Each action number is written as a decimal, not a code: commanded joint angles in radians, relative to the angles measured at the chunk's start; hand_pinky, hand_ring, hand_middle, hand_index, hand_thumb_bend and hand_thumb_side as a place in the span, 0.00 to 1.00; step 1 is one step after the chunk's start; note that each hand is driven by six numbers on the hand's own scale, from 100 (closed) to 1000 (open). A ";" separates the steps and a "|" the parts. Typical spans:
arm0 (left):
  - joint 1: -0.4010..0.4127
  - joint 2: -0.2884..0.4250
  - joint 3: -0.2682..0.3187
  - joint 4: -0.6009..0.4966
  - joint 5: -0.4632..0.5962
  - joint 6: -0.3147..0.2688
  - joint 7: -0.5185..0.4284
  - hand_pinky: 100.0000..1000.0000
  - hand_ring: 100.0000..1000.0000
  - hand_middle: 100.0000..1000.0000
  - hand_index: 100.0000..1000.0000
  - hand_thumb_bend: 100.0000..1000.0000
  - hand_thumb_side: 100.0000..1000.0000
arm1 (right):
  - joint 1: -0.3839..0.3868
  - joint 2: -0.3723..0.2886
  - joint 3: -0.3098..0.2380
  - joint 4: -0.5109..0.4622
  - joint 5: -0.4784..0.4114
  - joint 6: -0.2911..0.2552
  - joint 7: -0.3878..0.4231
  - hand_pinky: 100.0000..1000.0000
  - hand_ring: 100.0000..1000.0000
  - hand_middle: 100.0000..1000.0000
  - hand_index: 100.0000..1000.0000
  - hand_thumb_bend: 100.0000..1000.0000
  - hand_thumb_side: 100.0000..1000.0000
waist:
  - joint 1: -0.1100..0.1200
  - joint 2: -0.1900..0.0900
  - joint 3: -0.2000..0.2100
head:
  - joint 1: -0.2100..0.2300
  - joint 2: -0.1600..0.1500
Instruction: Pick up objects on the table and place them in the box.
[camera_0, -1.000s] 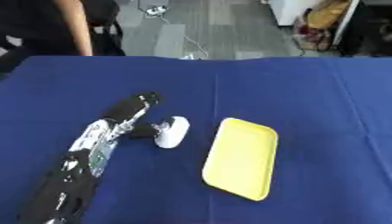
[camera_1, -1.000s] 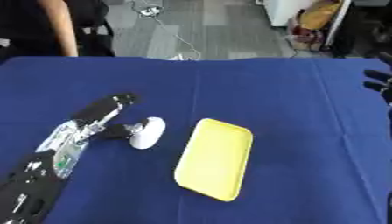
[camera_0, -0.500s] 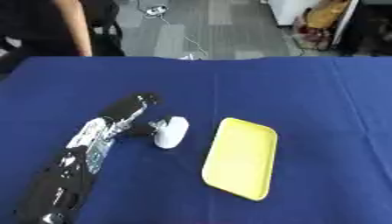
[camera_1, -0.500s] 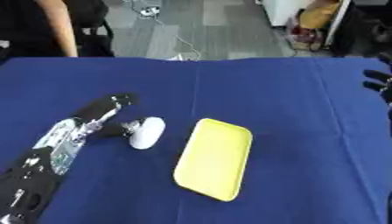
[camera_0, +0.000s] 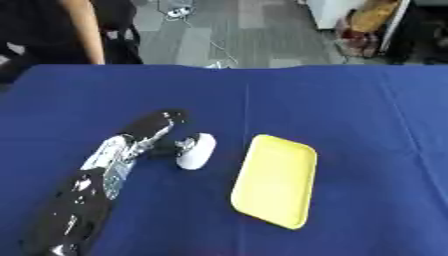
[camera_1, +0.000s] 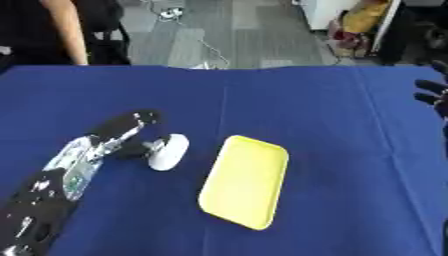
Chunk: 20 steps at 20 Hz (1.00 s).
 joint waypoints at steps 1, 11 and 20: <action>-0.013 0.001 0.002 -0.003 -0.012 -0.002 -0.002 0.97 0.99 0.92 0.87 0.15 1.00 | -0.011 -0.021 -0.002 -0.015 0.004 -0.001 0.001 0.78 0.79 0.92 1.00 0.00 0.91 | -0.001 -0.013 0.000 | 0.007 0.000; -0.010 -0.004 0.002 -0.006 -0.054 -0.010 -0.008 0.95 0.99 0.91 0.86 0.16 1.00 | -0.012 -0.019 -0.002 -0.016 0.004 0.000 0.003 0.78 0.79 0.92 1.00 0.00 0.91 | 0.000 -0.013 -0.003 | 0.002 0.001; 0.010 -0.010 0.012 -0.014 -0.145 -0.030 -0.006 0.91 0.99 0.91 0.85 0.20 1.00 | -0.012 -0.019 -0.003 -0.016 0.005 0.001 0.002 0.78 0.79 0.92 1.00 0.00 0.91 | 0.000 -0.014 -0.002 | -0.002 0.002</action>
